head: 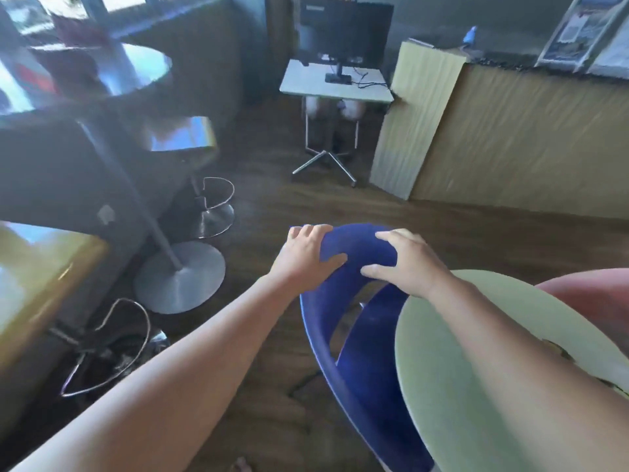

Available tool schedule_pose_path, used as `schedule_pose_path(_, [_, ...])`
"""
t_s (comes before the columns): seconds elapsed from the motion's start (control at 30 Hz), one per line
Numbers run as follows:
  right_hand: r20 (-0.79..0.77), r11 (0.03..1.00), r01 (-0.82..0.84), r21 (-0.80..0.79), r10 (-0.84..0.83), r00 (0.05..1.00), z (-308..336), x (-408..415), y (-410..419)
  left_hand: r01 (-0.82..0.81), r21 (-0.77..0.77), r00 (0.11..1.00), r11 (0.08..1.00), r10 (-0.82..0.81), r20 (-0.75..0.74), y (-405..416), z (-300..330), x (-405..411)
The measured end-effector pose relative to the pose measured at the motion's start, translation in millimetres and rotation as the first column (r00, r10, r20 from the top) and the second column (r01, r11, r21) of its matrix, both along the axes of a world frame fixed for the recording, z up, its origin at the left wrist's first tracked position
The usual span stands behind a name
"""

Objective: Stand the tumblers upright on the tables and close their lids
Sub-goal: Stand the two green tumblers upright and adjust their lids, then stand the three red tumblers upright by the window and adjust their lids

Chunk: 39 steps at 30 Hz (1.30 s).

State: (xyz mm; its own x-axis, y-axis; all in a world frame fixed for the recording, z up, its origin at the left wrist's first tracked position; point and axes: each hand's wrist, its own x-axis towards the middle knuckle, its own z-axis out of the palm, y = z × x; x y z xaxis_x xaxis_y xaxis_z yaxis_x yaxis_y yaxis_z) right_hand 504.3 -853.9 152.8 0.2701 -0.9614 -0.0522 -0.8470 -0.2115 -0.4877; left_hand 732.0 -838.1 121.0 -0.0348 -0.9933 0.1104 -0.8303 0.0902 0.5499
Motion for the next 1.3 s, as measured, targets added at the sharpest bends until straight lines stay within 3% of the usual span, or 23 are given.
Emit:
schedule_pose_path(0.4, [0.088, 0.936, -0.332, -0.119, 0.343, 0.935, 33.1, 321.4, -104.6, -0.356, -0.097, 0.932, 0.929, 0.361, 0.034, -32.2, 45.5, 301.1])
schedule_pose_path(0.7, [0.162, 0.761, -0.569, -0.312, 0.633, 0.757, 90.9, 501.2, -165.2, -0.563, -0.246, 0.810, 0.789, 0.586, 0.025, -28.8, 99.1, 433.2])
schedule_pose_path(1.0, [0.118, 0.587, -0.699, -0.408, 0.793, 0.597, 161.7, 626.3, -228.1, -0.733, -0.338, 0.638, 0.590, 0.769, -0.041, -63.8, 172.3, 531.9])
schedule_pose_path(1.3, [0.109, 0.577, -0.656, -0.487, 0.785, 0.609, 215.1, 710.2, -317.0, -0.714, -0.395, 0.661, 0.578, 0.743, -0.107, -146.8, 210.4, 625.2])
